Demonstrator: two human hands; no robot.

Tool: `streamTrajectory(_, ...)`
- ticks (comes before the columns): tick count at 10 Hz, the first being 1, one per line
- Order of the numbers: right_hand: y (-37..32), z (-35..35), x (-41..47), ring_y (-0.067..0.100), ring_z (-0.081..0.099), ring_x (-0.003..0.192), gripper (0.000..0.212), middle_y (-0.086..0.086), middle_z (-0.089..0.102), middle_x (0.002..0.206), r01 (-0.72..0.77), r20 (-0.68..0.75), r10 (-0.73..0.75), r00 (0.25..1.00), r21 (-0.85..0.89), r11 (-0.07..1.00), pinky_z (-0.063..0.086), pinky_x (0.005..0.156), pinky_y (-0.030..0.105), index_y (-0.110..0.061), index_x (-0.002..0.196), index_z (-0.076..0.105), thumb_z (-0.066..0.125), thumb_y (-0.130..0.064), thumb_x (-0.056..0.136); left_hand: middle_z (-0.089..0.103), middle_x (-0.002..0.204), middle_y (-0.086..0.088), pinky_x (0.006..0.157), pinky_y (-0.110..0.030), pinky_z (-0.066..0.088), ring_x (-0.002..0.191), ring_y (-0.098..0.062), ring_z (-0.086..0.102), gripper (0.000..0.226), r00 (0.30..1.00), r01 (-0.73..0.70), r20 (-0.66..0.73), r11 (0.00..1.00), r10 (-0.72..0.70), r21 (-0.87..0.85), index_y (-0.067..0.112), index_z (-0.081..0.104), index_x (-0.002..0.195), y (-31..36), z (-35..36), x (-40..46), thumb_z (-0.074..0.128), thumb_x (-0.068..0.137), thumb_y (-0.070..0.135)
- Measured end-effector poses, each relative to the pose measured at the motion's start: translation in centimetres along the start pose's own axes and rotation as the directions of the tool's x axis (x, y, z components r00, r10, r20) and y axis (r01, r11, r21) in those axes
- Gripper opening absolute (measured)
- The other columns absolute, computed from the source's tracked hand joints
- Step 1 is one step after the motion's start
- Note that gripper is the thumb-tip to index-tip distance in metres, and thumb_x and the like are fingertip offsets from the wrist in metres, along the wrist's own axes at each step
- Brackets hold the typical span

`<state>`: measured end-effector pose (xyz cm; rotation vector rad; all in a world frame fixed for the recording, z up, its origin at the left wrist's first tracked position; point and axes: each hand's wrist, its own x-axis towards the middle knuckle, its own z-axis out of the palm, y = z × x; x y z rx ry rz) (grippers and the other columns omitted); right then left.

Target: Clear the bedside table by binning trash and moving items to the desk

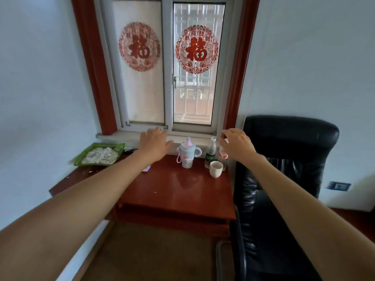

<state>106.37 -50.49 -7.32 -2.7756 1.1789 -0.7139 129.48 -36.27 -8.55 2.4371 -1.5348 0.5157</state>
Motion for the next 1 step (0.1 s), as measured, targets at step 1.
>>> streamTrajectory(1,-0.66,-2.74,0.80,0.029,0.051,0.113,0.030,0.009,0.060,0.116,0.004,-0.035,-0.003,0.999,0.020,1.000,0.041,0.098,0.042,-0.009,0.111,0.059,0.042,-0.027,0.095,0.051,0.130,-0.012,0.091,-0.042,0.040,0.117,-0.032,0.048,0.048,0.999,-0.013,-0.034,1.000,0.013,-0.007,0.014,0.049,0.128,0.02,-2.99,1.53,0.039,0.092,0.046)
